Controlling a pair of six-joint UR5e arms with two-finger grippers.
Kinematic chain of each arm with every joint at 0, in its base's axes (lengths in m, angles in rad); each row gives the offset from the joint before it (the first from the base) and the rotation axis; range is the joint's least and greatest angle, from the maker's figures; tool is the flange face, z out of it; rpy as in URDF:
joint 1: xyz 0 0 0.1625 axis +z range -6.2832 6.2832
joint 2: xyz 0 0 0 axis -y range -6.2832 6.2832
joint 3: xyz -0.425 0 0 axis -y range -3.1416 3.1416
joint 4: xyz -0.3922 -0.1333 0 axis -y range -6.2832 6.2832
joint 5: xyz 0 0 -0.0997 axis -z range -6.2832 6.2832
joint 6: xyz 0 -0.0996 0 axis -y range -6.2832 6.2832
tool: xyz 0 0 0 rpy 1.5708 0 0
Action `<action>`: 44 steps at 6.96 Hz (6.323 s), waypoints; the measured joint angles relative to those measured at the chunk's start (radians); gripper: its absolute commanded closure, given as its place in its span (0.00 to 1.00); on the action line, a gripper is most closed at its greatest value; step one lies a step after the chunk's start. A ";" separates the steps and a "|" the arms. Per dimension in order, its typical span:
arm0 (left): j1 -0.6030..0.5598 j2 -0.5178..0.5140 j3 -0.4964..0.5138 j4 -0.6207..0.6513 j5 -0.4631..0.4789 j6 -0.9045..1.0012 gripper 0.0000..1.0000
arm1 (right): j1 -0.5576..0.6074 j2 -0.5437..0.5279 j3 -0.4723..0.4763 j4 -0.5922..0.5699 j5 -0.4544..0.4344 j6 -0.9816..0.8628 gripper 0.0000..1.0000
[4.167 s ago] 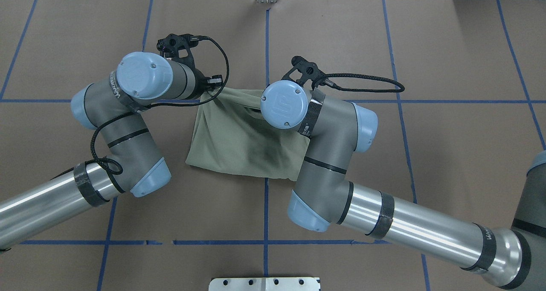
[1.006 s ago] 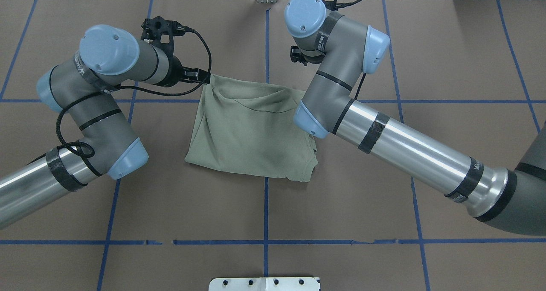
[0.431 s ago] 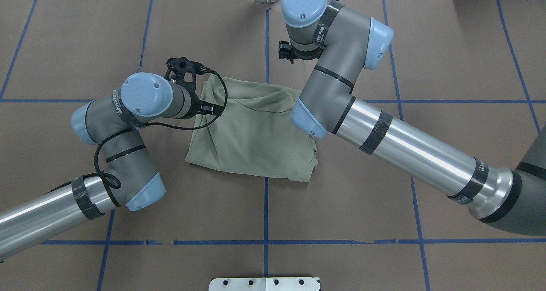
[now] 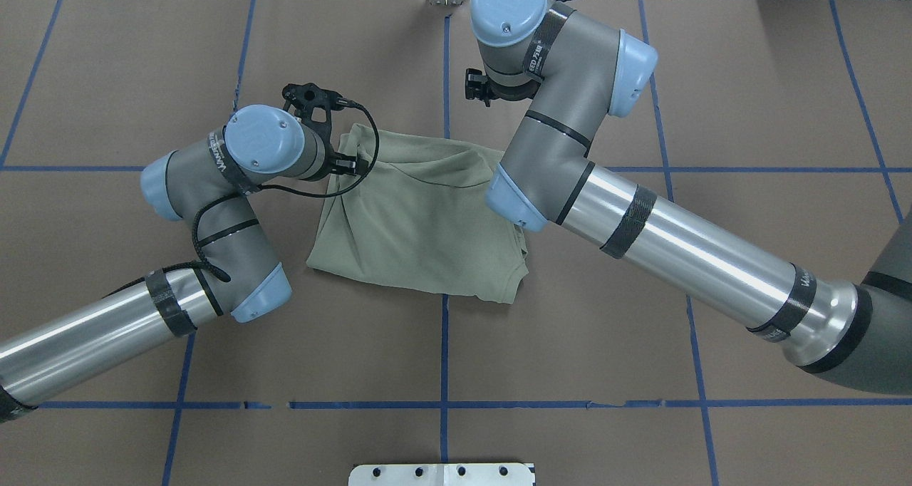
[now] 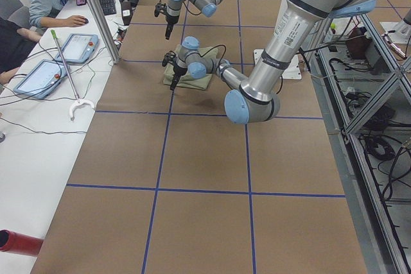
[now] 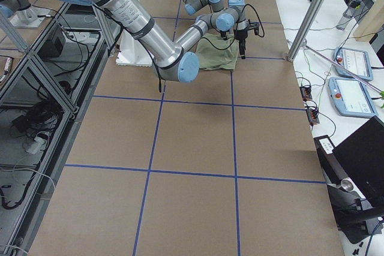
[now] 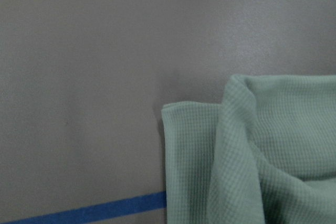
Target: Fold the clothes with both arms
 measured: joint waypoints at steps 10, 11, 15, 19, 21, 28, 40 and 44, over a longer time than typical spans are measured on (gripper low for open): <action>-0.241 0.240 -0.519 0.270 -0.248 0.342 0.00 | 0.177 -0.258 0.339 -0.097 0.310 -0.346 0.00; -0.314 0.317 -0.585 0.299 -0.303 0.463 0.00 | 0.250 -0.314 0.410 -0.187 0.350 -0.496 0.00; -0.773 0.640 -0.620 0.315 -0.528 1.086 0.00 | 0.599 -0.633 0.506 -0.294 0.528 -1.048 0.00; -0.961 0.848 -0.523 0.314 -0.636 1.149 0.00 | 0.762 -0.960 0.514 -0.237 0.583 -1.208 0.00; -0.984 0.867 -0.448 0.336 -0.745 1.147 0.00 | 0.781 -1.019 0.517 -0.193 0.619 -1.212 0.00; -0.905 0.879 -0.526 0.441 -0.662 1.149 0.00 | 0.787 -1.033 0.524 -0.184 0.621 -1.215 0.00; -0.921 0.880 -0.504 0.425 -0.749 1.155 0.00 | 0.787 -1.039 0.542 -0.177 0.608 -1.219 0.00; -0.928 0.881 -0.513 0.425 -0.749 1.154 0.00 | 0.788 -1.056 0.542 -0.141 0.605 -1.218 0.00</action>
